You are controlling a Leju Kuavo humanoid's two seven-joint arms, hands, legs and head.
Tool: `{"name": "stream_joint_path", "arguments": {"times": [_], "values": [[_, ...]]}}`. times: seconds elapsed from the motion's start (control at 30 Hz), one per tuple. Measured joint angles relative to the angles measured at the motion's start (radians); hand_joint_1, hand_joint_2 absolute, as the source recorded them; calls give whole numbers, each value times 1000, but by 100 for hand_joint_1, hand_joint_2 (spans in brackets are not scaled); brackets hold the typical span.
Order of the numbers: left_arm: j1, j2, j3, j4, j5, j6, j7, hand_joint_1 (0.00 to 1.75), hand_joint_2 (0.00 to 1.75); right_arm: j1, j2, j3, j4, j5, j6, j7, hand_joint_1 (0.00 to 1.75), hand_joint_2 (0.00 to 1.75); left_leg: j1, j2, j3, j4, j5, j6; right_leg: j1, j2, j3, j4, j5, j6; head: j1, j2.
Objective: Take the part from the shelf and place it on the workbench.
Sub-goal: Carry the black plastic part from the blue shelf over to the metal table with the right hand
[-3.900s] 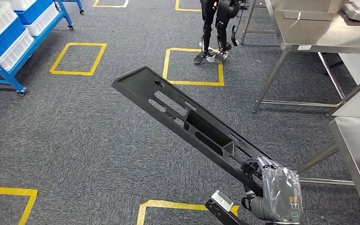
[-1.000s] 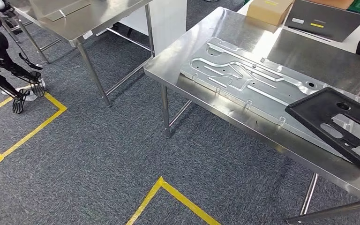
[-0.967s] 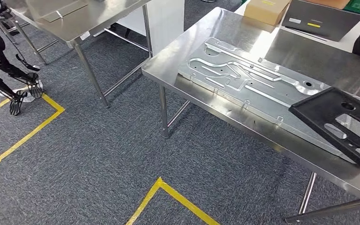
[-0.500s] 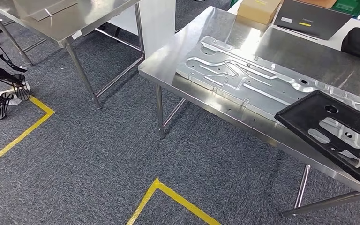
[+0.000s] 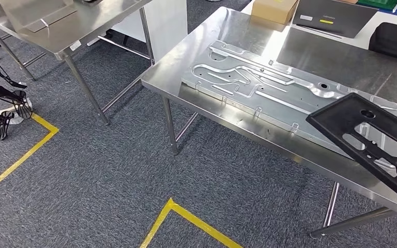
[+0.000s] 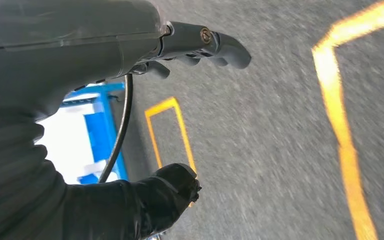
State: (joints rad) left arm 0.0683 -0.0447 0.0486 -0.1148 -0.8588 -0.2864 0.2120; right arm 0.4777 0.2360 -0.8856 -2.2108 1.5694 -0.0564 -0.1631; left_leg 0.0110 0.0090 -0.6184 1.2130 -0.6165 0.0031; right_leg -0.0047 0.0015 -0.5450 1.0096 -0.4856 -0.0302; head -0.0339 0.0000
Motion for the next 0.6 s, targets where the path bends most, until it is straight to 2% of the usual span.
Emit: {"name": "stream_joint_path", "arguments": {"times": [0.03, 0.07, 0.1, 0.17, 0.2, 0.27, 0.37, 0.4, 0.47, 0.53, 0.57, 0.6], "values": [[0, 0, 0, 0, 0, -1, 0, 0, 175, 2, -4, 13, 2, 0, 0, 5, 175, 175, 0, 0, -30, 56, -18, -1, 2, 1, 0, 1, -1, -2, 0, 0], [1, 0, 0, 0, 0, -1, -1, 0, 175, 4, -8, 25, 5, 0, 0, 7, 175, 175, 0, 0, -47, 84, -17, -1, 4, 3, 1, 3, -3, -3, 0, 0], [1, 0, 0, 0, 0, -1, -1, 0, 175, 4, -10, 36, 8, 0, -2, 5, 175, 175, 0, 0, -45, 71, 5, 0, 5, 6, 1, 6, -5, -4, 0, 0], [2, 0, 0, 0, 0, 0, -2, 0, 175, 1, -11, 53, 13, 0, -6, -15, 175, 175, -1, -1, 4, -45, 77, 8, 7, 11, 4, 13, -12, -2, 0, 0], [2, 1, 0, 0, 0, 1, -3, 0, 175, -4, -10, 59, 15, 0, -11, -32, 175, 175, -4, -2, 32, -108, 101, 13, 9, 13, 3, 18, -16, 1, 0, 0], [2, 1, 0, 0, 1, 1, -4, 0, 175, -18, -7, 71, 18, 0, -29, -71, 175, 175, -9, -3, 61, -174, 115, 22, 10, 15, 0, 24, -20, 9, 1, 0], [1, 0, -1, 0, -1, 1, -5, 0, 175, -32, -3, 110, 19, 0, -55, -78, 175, 175, -8, -2, 67, -188, 119, 32, 9, 15, -1, 26, -23, 25, 1, 0], [1, 0, -2, 0, -2, 1, -6, 0, 175, -33, -4, 130, 19, 0, -59, -66, 175, 175, -5, -1, 70, -194, 122, 37, 8, 13, -6, 39, -33, 30, 1, 0], [2, -1, -3, 0, -3, 1, -9, 0, 175, -34, -7, 166, 19, 0, -63, -43, 175, 175, -1, 1, 77, -204, 126, 44, 3, 9, -46, 123, -79, 41, 2, 0], [2, 0, -3, 0, -4, 2, -10, 0, 175, -35, -9, 191, 20, 0, -65, -34, 175, 175, -1, 2, 79, -205, 123, 46, -5, 7, -119, 251, -129, 50, 2, 0], [2, 0, -4, 0, -4, 2, -10, 0, 175, -35, -9, 199, 20, 0, -65, -32, 175, 175, -1, 2, 81, -205, 120, 45, -8, 6, -145, 292, -133, 53, 2, 0], [2, 0, -4, 0, -4, 2, -10, 0, 175, -35, -9, 205, 20, 0, -65, -32, 175, 175, -1, 1, 85, -205, 117, 44, -12, 4, -153, 295, -117, 56, 2, 0]]}}
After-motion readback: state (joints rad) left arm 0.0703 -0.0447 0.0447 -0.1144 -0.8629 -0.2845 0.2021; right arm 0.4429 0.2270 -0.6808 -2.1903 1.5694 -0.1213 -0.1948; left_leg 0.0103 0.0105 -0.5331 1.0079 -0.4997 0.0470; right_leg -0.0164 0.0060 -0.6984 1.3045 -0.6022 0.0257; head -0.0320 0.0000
